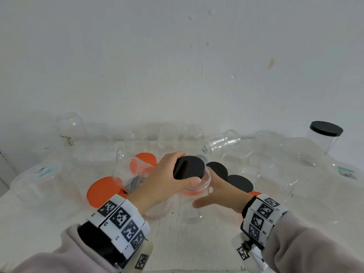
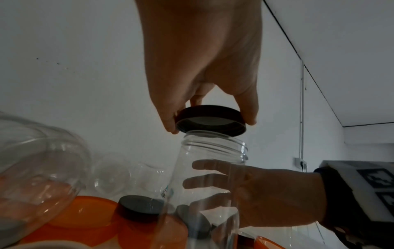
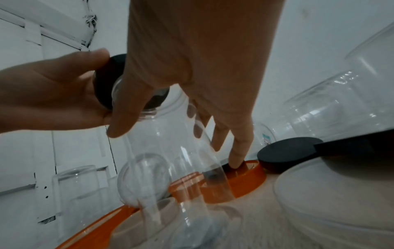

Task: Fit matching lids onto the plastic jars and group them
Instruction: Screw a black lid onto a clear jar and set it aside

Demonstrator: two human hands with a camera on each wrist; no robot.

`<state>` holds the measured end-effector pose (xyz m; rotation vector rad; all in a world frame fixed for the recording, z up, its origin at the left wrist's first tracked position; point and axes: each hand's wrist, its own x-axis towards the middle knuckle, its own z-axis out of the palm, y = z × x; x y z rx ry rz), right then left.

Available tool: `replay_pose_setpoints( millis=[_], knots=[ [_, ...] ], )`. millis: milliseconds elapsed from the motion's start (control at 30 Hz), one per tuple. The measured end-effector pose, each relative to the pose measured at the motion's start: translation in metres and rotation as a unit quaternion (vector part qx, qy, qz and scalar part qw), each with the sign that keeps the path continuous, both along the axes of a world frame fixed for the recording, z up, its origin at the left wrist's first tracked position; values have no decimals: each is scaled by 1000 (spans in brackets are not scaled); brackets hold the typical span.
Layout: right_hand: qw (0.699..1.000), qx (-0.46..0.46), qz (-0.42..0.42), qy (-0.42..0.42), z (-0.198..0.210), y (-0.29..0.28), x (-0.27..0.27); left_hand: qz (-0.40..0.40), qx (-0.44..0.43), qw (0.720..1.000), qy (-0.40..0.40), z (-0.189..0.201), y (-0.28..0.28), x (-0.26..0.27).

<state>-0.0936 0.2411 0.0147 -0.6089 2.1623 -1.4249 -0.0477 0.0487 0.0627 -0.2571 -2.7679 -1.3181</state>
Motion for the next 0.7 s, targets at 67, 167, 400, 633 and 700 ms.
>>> replay_pose_setpoints(
  millis=[67, 167, 400, 633, 700],
  knots=[
    [1000, 7, 2, -7, 0, 0, 0, -13, -8, 1000, 3, -2, 4, -1],
    [1000, 4, 12, -4, -1, 1, 0, -23, -20, 999, 9, -6, 9, -3],
    [1000, -1, 26, 8, -3, 1, -2, -32, -54, 998, 23, -17, 13, -9],
    [999, 45, 26, -3, 3, 8, -7, -28, 24, 999, -17, -27, 8, -12],
    [998, 44, 34, -3, 18, 16, -11, -29, 74, 996, -42, -33, 2, -10]
  ],
)
